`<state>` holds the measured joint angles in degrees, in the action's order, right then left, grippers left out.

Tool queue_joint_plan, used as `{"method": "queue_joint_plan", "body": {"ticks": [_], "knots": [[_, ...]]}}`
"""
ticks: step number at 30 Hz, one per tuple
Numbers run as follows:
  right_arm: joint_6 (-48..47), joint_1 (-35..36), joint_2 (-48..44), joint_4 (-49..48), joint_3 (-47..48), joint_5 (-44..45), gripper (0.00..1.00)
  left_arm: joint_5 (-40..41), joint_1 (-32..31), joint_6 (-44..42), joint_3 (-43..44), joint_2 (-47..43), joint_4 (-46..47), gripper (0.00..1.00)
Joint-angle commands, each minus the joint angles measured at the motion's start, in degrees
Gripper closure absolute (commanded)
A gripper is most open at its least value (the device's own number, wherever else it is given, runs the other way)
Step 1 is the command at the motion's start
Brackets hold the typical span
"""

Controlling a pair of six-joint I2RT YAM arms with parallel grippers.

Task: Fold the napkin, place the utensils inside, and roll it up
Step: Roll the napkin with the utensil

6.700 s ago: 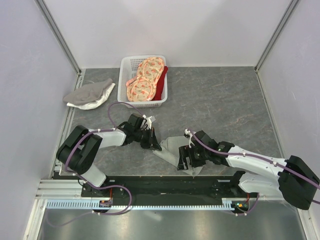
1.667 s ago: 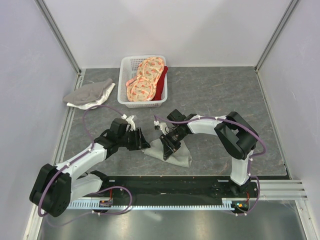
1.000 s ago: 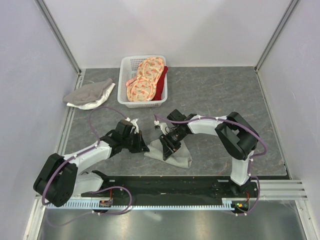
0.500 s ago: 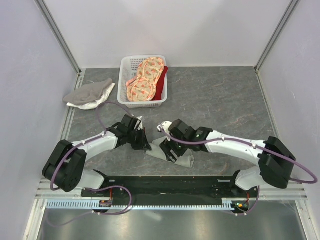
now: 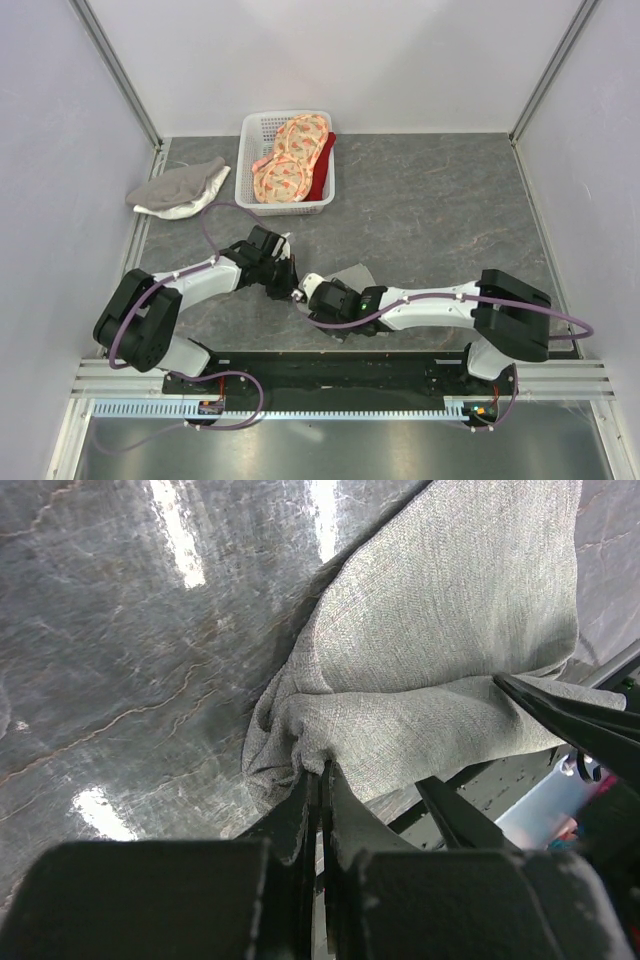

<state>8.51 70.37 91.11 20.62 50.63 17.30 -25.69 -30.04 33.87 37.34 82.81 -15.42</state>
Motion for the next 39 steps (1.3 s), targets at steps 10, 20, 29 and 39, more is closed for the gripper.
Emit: {"method": "queue_joint_plan", "body": {"ticks": [10, 20, 29, 39], "knots": [[-0.78, -7.34, 3.37, -3.31, -0.79, -16.92, 0.63, -1.12, -0.19, -5.13, 2.82, -2.81, -1.10, 0.55], [-0.60, -18.07, 4.77, -5.32, -1.85, -45.93, 0.68, 5.21, -0.10, -3.29, -1.74, -13.79, -1.55, 0.40], [-0.69, -25.01, 11.28, -7.79, -1.76, -62.73, 0.69, 3.81, -0.10, -1.79, -6.93, -20.93, 3.38, 0.40], [-0.95, -29.67, 17.52, -9.11, 0.43, -69.06, 0.69, -0.76, -0.19, -1.00, -10.10, -17.86, 10.14, 0.43]]}}
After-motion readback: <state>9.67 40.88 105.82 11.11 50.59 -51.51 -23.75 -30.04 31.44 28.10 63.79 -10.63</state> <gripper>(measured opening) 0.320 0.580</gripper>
